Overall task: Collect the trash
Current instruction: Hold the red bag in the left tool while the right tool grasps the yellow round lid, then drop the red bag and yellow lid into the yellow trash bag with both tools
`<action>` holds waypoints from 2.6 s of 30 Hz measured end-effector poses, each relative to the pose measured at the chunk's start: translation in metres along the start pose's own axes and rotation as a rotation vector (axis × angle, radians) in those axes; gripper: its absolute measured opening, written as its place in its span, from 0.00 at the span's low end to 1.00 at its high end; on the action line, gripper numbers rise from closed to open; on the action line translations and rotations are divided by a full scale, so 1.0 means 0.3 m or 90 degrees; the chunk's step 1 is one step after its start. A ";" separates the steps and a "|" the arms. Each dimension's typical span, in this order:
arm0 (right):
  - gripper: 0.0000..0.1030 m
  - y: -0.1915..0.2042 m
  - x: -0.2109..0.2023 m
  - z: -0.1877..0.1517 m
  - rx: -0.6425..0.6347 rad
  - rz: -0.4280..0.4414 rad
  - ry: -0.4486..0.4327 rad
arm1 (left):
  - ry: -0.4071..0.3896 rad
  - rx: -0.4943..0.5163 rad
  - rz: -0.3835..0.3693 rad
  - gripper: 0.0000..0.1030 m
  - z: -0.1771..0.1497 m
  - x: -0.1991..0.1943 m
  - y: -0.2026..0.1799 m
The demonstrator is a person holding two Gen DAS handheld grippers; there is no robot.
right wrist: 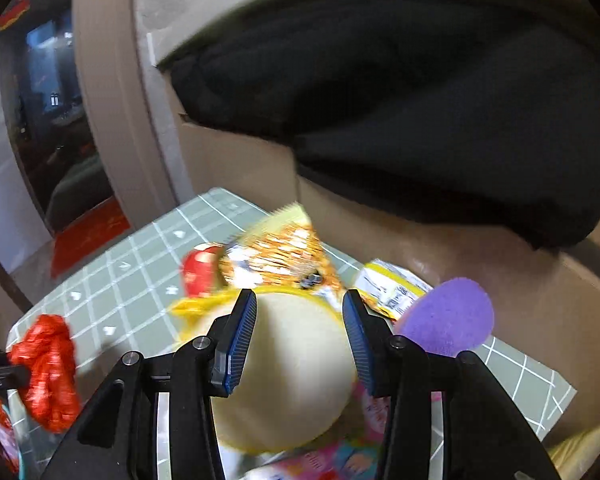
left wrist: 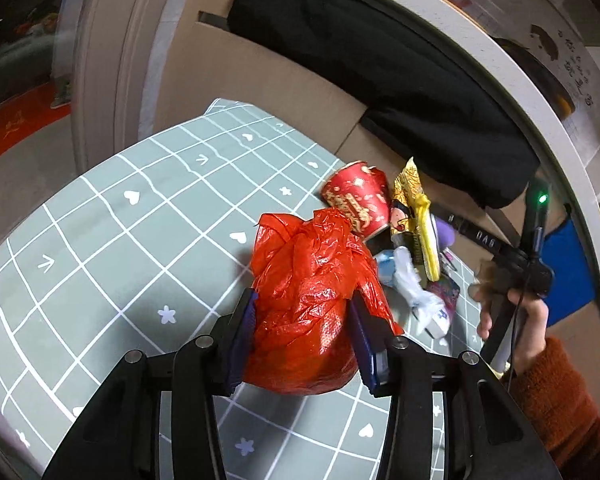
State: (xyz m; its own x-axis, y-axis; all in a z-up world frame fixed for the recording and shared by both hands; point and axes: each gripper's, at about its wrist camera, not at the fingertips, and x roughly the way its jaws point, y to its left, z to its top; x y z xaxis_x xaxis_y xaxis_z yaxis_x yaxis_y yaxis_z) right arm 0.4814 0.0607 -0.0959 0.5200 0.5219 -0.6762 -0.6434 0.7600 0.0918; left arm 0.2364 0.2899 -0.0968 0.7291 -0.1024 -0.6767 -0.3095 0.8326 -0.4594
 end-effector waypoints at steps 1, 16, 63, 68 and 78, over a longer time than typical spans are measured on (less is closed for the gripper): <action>0.42 -0.014 0.018 -0.012 0.014 0.015 0.021 | 0.001 -0.002 0.000 0.44 0.001 0.002 0.002; 0.50 0.108 -0.032 -0.273 -0.025 0.107 0.143 | -0.017 0.005 -0.017 0.44 -0.001 -0.041 -0.021; 0.13 -0.163 -1.177 -0.432 0.028 -0.176 -0.221 | -0.076 0.305 -0.185 0.42 -0.222 -0.218 -0.992; 0.13 -0.287 -1.294 -0.505 0.054 -0.245 -0.240 | -0.047 0.342 -0.240 0.42 -0.284 -0.170 -1.208; 0.13 -0.536 -1.431 -0.620 0.122 -0.315 -0.251 | 0.005 0.384 -0.272 0.41 -0.368 0.031 -1.476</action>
State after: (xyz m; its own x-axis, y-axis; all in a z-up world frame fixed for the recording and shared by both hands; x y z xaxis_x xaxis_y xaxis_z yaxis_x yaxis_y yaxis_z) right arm 0.2572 -0.3576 0.0436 0.9189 0.1682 -0.3569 -0.1831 0.9831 -0.0081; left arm 0.3128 -0.1398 0.0369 0.7056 -0.4872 -0.5145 0.3916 0.8733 -0.2898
